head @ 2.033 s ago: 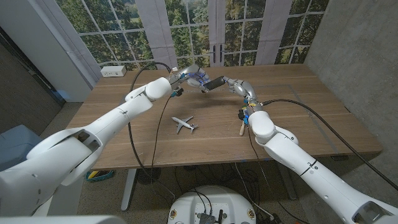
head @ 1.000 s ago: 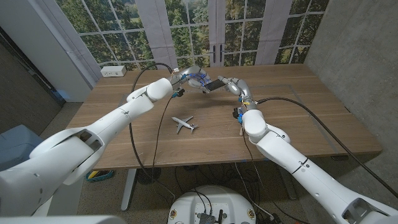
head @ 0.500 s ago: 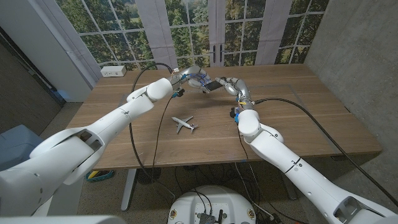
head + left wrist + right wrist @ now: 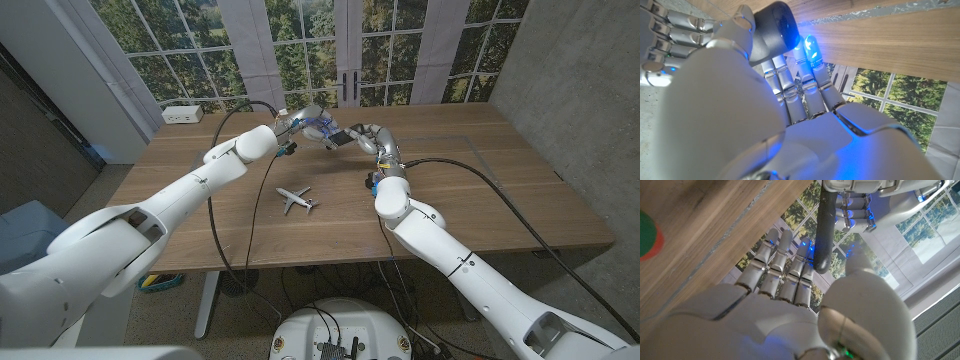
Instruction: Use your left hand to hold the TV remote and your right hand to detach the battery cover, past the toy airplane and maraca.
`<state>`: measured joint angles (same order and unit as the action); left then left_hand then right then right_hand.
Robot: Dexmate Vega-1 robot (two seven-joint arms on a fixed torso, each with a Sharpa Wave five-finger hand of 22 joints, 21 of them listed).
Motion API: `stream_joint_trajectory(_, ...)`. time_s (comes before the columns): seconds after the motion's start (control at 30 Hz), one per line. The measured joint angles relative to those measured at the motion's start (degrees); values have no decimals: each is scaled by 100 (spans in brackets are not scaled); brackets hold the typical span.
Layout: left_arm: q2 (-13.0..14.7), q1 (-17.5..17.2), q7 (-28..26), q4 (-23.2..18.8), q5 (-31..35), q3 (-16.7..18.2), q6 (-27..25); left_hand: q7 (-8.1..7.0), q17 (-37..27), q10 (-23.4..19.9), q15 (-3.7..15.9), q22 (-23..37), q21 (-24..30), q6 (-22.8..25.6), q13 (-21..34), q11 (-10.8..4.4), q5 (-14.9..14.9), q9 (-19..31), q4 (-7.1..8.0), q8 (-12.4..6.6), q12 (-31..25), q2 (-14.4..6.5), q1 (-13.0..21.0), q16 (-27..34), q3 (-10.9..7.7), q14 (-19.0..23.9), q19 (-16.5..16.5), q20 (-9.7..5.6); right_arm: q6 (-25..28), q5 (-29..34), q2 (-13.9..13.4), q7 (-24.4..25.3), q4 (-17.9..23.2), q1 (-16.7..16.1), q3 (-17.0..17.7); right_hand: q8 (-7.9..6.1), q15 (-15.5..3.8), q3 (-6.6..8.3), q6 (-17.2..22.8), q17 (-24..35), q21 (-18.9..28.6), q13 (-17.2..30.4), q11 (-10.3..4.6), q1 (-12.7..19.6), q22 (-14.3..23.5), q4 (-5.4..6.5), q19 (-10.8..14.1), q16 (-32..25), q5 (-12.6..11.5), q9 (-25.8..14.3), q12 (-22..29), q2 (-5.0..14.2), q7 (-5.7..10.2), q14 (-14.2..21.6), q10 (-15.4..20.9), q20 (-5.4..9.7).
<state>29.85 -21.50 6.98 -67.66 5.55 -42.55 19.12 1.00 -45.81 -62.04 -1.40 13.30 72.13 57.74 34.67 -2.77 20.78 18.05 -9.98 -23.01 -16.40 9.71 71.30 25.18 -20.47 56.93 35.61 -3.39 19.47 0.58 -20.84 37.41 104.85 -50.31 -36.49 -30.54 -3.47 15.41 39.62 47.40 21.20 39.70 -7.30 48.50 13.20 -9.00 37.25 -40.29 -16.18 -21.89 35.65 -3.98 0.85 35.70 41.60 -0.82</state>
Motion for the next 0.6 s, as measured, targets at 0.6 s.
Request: stream_joint_trajectory(0.6, -37, 45, 36, 165, -43, 4, 105, -122, -71, -135, -11, -106, 120, 186, 35, -137, 0, 3, 0, 24, 52, -3, -3, -45, 0, 11, -71, 11, -181, 275, 236, 321, -323, 96, -102, -1378, -202, 49, 231, 1022, 587, 1739, -327, 1606, 120, -98, 318, -337, -88, -1047, 1400, 409, 236, 1162, 366, 278)
